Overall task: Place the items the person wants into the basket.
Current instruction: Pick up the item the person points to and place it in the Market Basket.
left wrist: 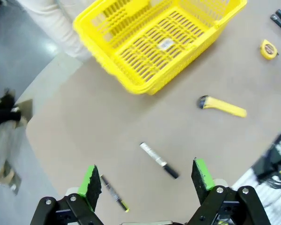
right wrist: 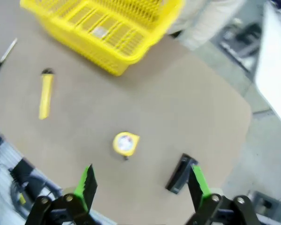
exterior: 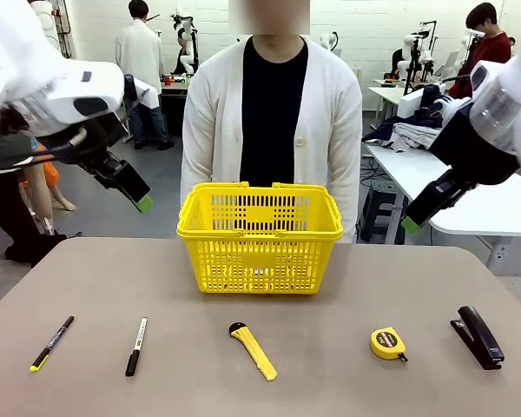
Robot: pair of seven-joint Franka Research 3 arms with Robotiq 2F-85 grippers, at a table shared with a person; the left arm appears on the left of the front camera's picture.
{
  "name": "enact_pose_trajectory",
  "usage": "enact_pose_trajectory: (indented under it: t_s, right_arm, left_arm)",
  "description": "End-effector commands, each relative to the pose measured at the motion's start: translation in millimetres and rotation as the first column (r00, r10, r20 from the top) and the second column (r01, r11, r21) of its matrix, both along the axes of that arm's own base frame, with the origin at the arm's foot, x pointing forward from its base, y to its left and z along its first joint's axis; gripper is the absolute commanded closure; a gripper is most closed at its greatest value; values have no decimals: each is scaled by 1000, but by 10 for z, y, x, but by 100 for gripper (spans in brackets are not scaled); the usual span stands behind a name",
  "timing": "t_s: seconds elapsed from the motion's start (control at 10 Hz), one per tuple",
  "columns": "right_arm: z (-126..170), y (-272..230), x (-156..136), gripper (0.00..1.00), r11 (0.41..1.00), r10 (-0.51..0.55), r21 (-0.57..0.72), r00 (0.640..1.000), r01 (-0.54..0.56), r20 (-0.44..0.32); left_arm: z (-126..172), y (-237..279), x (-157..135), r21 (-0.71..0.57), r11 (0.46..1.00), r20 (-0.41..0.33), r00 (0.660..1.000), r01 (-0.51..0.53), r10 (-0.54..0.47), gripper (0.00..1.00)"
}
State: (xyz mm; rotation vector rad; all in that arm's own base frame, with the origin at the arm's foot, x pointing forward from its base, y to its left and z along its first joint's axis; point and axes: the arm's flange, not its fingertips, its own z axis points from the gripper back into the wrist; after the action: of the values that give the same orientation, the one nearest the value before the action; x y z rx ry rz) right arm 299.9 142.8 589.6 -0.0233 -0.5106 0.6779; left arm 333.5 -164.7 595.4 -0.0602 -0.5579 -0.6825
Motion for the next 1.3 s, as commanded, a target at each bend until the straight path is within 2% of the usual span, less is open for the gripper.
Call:
enact_pose_trajectory:
  t_s: [0.0, 0.1, 0.2, 0.3, 0.4, 0.5, 0.7, 0.9, 1.2]
  right_arm:
    - [38, -597, -126, 0, 931, 297, 262, 945, -255, -134]
    - [55, -1008, -179, 0, 863, 380, 400, 919, -309, -109]
    - [52, -1269, -193, 0, 822, 409, 466, 909, -327, -84]
    - [40, -1669, -231, 0, 770, 396, 549, 918, -324, -13]
    - [31, -1960, -299, 0, 736, 363, 602, 931, -311, 37]
    - [20, -2194, -384, 0, 716, 318, 640, 946, -279, 57]
    - [6, -2649, -585, 0, 684, 210, 692, 971, -229, 113]
    - [-16, -2958, -758, 0, 679, 131, 710, 983, -185, 131]
    - [-25, -3233, -996, 0, 712, 38, 694, 993, -106, 113]
  left_arm:
    - [337, 481, -34, -274, 934, -113, 957, 228, -267, 0]
    - [450, 701, -59, -377, 881, -120, 928, 285, -352, 0]
    - [510, 969, -77, -439, 834, -108, 902, 335, -419, 0]
    - [507, 1270, -96, -496, 781, -77, 877, 379, -474, 0]
    - [438, 1548, -80, -499, 784, -54, 889, 369, -454, 0]
    - [357, 1810, -56, -477, 813, -45, 914, 335, -402, 0]
    - [266, 2289, -164, -486, 821, 45, 947, 300, -319, 0]
    - [260, 2624, -390, -508, 817, 108, 961, 274, -255, 0]
    - [260, 2904, -695, -513, 833, 113, 978, 206, -173, 0]
